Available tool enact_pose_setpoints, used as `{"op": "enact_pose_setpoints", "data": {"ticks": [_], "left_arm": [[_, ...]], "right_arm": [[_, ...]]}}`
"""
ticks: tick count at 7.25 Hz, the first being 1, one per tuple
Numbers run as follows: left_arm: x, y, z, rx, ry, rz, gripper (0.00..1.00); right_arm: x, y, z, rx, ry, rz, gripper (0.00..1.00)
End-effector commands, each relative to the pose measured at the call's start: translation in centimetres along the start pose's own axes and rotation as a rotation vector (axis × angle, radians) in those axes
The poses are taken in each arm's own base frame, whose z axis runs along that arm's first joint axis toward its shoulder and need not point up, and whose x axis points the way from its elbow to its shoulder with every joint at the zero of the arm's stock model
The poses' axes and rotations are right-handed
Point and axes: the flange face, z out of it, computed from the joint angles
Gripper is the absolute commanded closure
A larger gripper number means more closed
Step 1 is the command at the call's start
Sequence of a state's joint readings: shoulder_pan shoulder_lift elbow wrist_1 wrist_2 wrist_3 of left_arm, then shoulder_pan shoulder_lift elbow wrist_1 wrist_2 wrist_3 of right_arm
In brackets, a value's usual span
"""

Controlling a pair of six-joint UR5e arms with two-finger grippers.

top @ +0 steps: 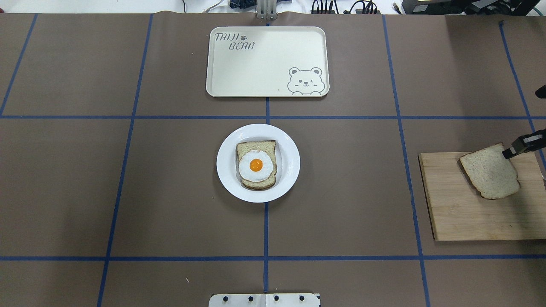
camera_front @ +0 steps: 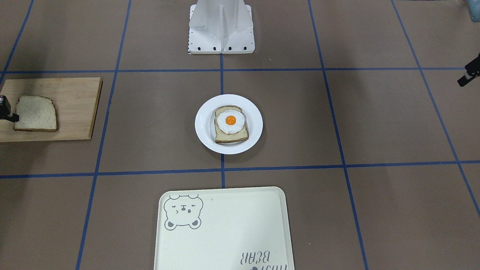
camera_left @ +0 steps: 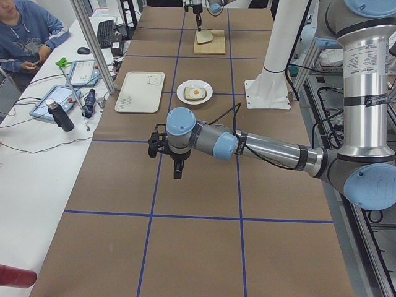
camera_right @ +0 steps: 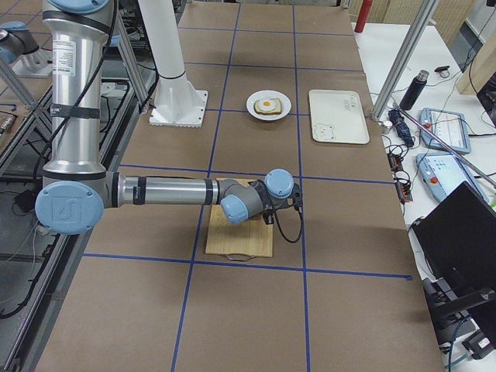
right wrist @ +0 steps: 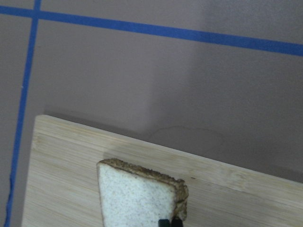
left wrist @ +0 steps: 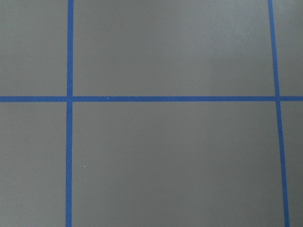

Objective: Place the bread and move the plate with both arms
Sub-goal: 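Grasp the bread slice with the right gripper and lift it toward the plate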

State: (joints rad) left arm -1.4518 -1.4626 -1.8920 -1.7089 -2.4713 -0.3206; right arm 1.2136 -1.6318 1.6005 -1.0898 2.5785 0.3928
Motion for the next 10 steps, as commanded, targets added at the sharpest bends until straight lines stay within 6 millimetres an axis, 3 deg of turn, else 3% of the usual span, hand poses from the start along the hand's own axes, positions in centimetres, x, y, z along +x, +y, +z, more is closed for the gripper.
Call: {"op": "enact_pose_setpoints", "data": {"ticks": [1,3,4,6,9,10], "left_arm": [[-0.2,0.0,0.2,-0.003,-0.001,-0.003,0.02],[-0.5,-0.1,0.5,-0.009,-0.002,-0.008,0.02],[-0.8,-0.2,0.7,-0.012,-0.003,-0.012,0.02],[-0.9,-0.2,0.9,-0.014,-0.002,-0.014,0.02],[-1.1,-0.5,1.1,-0.019,0.001,-0.010,0.02],[-1.0,-0.5,1.0,-0.016,0.001,-0.013,0.02]], "right_arm": [[-5.6,-3.7,-2.2,0.022,-0.088,0.100,1.00],[-13.1,-8.5,-3.5,0.021,-0.160,0.197,1.00],[-17.9,-10.5,-2.8,0.000,-0.184,0.233,1.00],[-30.2,-13.4,0.4,-0.059,-0.222,0.259,1.00],[-46.1,-12.8,7.4,-0.027,-0.212,0.206,1.00],[-50.5,-13.3,9.6,-0.013,-0.209,0.225,1.00]]}}
